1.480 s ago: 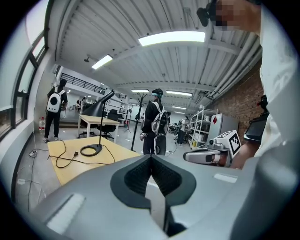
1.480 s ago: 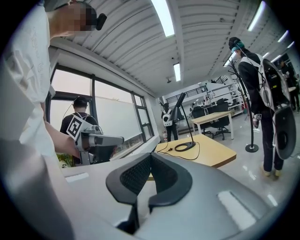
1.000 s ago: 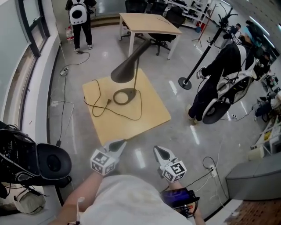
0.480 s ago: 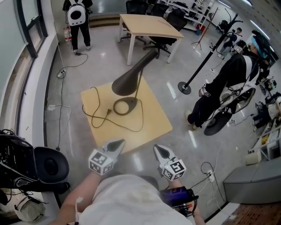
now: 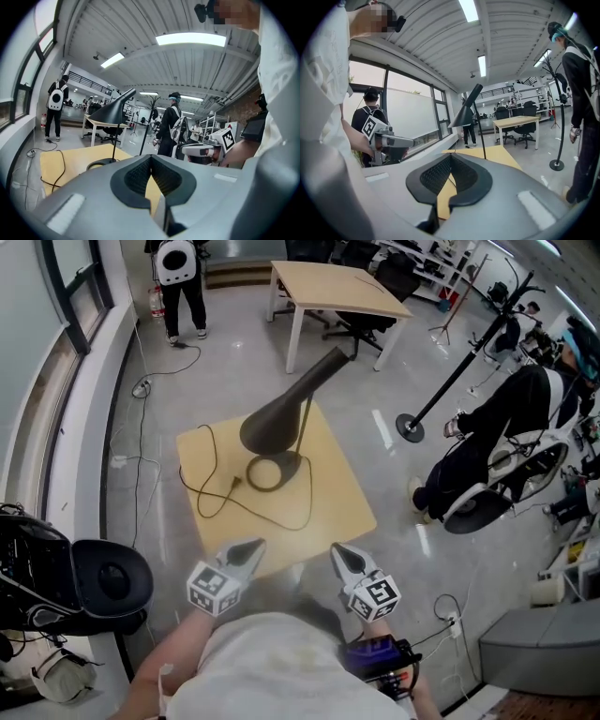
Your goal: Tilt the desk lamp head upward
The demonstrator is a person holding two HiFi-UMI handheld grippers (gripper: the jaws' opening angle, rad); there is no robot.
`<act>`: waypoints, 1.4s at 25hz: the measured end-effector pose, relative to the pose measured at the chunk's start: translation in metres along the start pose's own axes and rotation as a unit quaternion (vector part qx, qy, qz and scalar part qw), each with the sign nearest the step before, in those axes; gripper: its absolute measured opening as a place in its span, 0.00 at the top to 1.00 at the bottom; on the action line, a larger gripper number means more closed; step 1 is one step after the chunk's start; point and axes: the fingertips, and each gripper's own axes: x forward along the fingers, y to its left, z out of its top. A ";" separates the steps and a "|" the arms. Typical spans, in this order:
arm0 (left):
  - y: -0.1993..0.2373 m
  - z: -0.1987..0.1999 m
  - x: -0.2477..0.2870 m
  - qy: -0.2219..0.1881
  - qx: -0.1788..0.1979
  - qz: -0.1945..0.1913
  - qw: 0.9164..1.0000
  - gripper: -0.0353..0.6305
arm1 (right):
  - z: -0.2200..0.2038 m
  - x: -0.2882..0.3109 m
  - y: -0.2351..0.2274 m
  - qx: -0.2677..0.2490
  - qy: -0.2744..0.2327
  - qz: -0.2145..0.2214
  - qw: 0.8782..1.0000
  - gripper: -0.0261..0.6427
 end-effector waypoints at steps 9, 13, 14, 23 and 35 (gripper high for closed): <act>0.017 0.039 0.063 -0.018 -0.010 0.050 0.999 0.94 | 0.025 0.044 -0.061 -0.013 0.006 0.073 0.997 0.94; 0.022 0.058 0.085 -0.029 -0.006 0.073 0.997 0.94 | 0.037 0.064 -0.088 -0.019 0.001 0.108 0.994 0.94; 0.023 0.061 0.089 -0.030 -0.007 0.082 0.996 0.94 | 0.042 0.068 -0.093 -0.024 0.002 0.119 0.993 0.94; 0.031 0.081 0.114 -0.034 -0.012 0.162 0.986 0.94 | 0.063 0.092 -0.129 -0.053 0.015 0.209 0.976 0.94; 0.049 0.073 0.108 -0.043 -0.031 0.214 0.975 0.94 | 0.065 0.121 -0.126 -0.061 0.026 0.258 0.964 0.94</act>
